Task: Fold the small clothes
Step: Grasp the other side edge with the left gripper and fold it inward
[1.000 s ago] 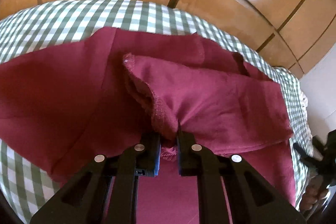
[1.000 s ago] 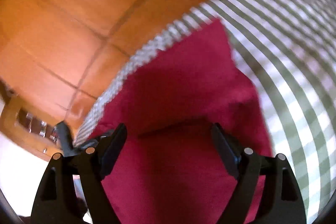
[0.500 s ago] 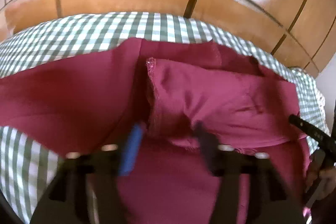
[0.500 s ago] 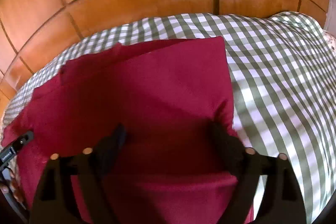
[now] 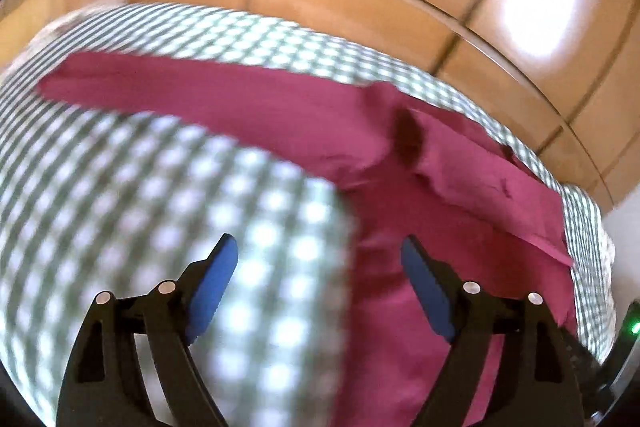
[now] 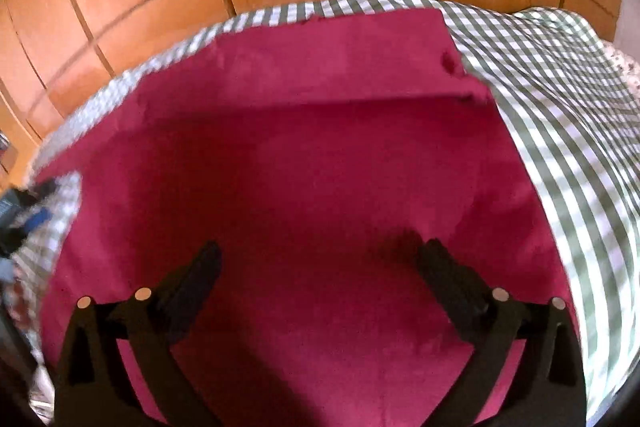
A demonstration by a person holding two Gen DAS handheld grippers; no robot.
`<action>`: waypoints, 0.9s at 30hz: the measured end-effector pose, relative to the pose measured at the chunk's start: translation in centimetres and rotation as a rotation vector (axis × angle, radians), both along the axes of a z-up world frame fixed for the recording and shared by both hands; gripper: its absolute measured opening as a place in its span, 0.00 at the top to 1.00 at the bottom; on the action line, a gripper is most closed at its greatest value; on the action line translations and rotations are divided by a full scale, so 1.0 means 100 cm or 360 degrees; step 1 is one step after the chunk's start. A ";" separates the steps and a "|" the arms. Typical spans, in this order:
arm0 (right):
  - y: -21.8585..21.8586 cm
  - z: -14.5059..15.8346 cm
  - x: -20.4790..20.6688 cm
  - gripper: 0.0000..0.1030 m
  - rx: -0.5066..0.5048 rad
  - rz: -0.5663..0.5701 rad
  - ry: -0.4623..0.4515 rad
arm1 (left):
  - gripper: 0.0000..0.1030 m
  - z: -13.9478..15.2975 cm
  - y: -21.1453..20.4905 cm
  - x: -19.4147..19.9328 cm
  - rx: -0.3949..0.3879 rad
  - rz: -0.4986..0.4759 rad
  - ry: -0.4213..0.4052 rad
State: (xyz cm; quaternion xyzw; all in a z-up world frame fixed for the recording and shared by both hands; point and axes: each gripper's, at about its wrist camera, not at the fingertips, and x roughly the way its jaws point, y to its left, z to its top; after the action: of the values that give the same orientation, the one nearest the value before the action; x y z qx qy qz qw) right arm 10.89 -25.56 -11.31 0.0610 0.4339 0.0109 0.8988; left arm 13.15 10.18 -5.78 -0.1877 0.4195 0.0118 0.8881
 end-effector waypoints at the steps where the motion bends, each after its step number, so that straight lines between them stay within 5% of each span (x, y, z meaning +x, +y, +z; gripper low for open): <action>1: 0.003 -0.002 -0.005 0.02 -0.0042 0.0008 -0.0026 | 0.20 0.000 0.014 -0.006 -0.0021 0.0052 0.0007; 9: 0.005 -0.008 -0.004 0.02 -0.0057 0.0007 -0.0013 | 0.20 -0.002 0.132 -0.031 -0.0172 0.0499 0.0053; 20: 0.007 -0.009 -0.005 0.02 -0.0084 0.0006 -0.0044 | 0.23 0.003 0.271 0.012 -0.0422 0.0930 0.0051; 24: 0.007 -0.009 -0.005 0.02 -0.0096 0.0005 -0.0044 | 0.34 -0.018 0.295 0.031 -0.0544 0.1013 0.0079; 27: 0.008 -0.010 -0.004 0.02 -0.0104 0.0001 -0.0042 | 0.60 -0.019 0.297 0.044 -0.0476 0.0996 0.0090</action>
State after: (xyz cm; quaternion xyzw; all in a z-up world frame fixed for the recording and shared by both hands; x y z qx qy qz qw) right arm 10.51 -24.73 -12.29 0.0313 0.4223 -0.0022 0.9059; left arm 17.58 39.85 -7.68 -0.4347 0.3631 0.2271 0.7922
